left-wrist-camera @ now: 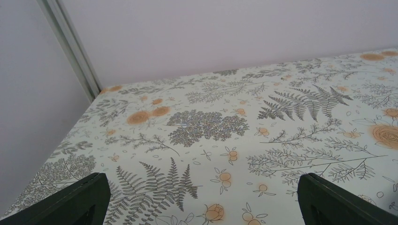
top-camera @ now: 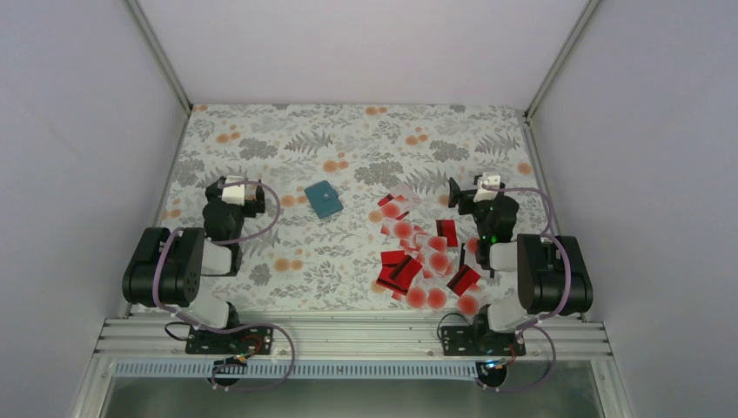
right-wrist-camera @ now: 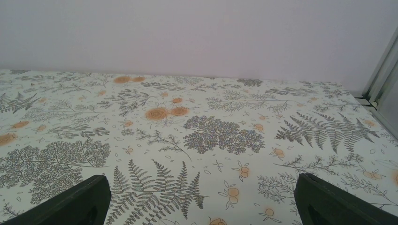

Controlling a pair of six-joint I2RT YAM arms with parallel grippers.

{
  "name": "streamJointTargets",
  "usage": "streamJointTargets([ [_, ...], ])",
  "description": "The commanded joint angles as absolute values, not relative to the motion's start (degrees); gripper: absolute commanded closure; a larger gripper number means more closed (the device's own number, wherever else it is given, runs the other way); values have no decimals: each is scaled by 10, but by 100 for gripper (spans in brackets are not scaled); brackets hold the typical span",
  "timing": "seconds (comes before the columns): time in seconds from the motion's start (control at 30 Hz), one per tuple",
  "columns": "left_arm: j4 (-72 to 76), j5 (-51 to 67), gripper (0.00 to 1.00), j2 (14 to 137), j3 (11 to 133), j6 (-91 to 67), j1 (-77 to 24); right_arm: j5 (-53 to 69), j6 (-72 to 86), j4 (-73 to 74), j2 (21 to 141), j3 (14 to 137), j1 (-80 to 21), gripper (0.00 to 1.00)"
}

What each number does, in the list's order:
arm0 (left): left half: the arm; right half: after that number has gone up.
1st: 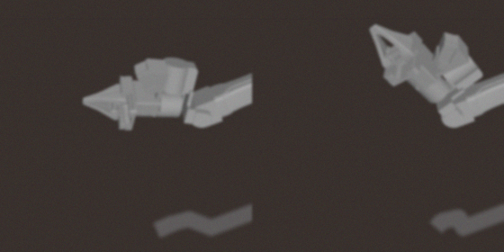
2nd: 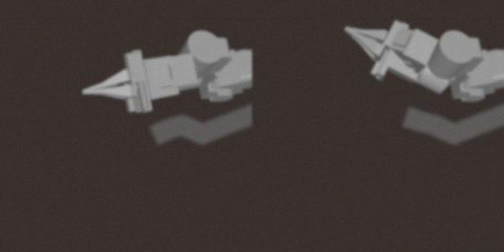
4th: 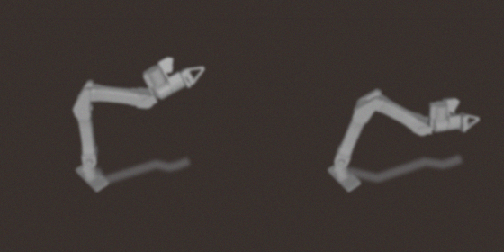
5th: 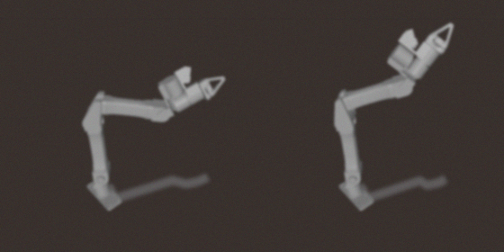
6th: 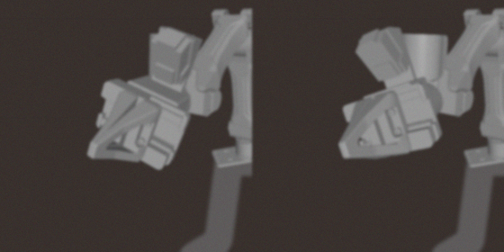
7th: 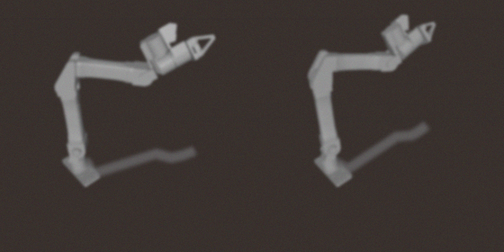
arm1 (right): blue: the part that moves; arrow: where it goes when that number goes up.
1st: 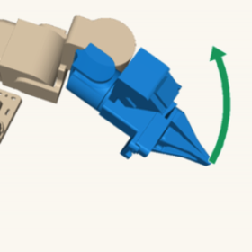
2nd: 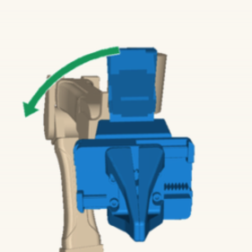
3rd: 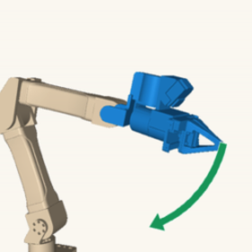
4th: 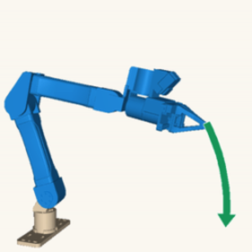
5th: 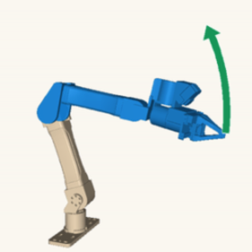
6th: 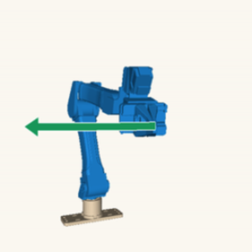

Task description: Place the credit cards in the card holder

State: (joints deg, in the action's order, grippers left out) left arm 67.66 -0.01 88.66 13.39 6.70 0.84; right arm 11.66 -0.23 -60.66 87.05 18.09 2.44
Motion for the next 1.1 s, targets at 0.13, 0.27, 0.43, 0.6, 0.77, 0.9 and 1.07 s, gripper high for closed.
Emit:
streamJointTargets([
  [0.13, 704, 3, 0, 889, 143, 68, 8, 114, -4, -635, 872, 180, 28, 1],
  [0.27, 702, 4, 0, 889, 144, 66, 8, 114, -4, -635, 872, 181, 28, 1],
  [0.43, 703, 5, 0, 888, 142, 67, 9, 114, -4, -633, 872, 182, 28, 1],
  [0.6, 615, 0, 0, 855, 177, 67, 7, 113, -7, -559, 856, 219, 25, 1],
  [0.77, 468, -23, 0, 791, 241, 47, 6, 102, -6, -417, 812, 275, 25, 1],
  [0.9, 262, -23, 0, 755, 336, -13, 6, 61, 15, -278, 766, 340, 24, 1],
  [1.07, 90, -17, 0, 733, 446, -79, 9, 50, 33, -158, 714, 425, 24, 1],
])
